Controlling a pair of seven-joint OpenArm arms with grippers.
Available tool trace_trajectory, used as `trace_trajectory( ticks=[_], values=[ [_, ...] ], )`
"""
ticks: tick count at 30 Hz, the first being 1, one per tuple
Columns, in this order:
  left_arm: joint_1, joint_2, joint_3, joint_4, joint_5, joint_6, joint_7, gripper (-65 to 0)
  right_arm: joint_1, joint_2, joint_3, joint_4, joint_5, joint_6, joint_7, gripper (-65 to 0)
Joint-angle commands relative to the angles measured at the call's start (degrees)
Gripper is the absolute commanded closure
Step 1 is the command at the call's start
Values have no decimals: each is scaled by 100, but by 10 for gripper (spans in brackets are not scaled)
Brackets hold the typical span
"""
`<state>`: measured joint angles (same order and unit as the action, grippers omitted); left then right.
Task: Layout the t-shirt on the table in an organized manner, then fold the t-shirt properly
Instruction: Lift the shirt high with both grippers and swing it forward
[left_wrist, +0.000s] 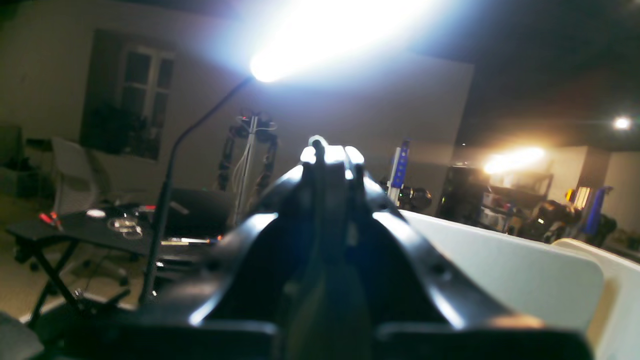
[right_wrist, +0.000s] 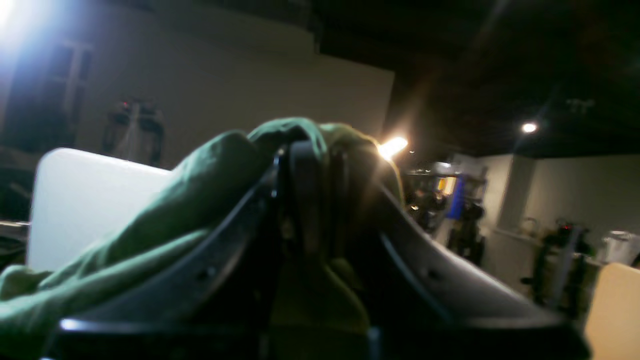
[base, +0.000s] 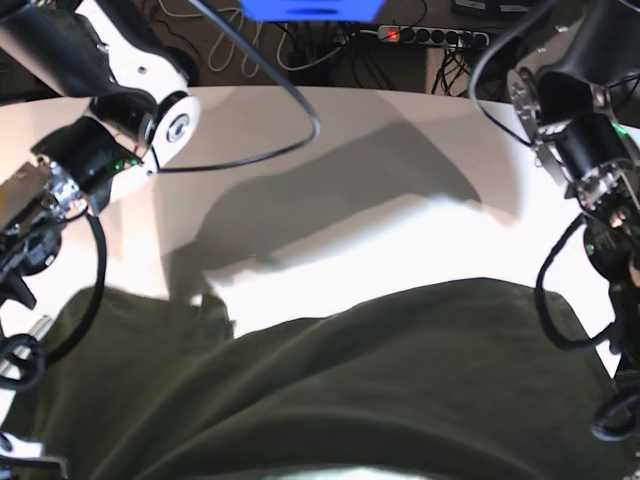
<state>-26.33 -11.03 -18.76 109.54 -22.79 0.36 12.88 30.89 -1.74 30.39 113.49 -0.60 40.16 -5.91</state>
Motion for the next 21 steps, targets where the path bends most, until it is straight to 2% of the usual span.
trace_trajectory(
  ticks=[1, 9, 11, 13, 18, 21],
  values=[
    [-123, -36, -1, -13, 6, -14, -141, -1, 150, 37, -37, -39, 73, -16, 112, 0],
    [-18, 96, -1, -1455, -12, -14, -150, -1, 273, 46, -186, -1499, 56, -16, 121, 0],
    [-44, 96, -1, -1824, -3, -14, -238, -1, 370, 143, -151, -1885, 21, -16, 121, 0],
    [-159, 105, 17, -2263, 6, -14, -396, -1, 467, 275, -186, -2369, -208, -16, 121, 0],
    [-449, 105, 17, -3248, -20, -14, -510, -1, 924, 336, -160, -3635, -744, -16, 165, 0],
    [-686, 105, 43, -3890, -3, -14, -510, -3, 1205, 512, -186, -4479, -841, -16, 174, 0]
  ],
)
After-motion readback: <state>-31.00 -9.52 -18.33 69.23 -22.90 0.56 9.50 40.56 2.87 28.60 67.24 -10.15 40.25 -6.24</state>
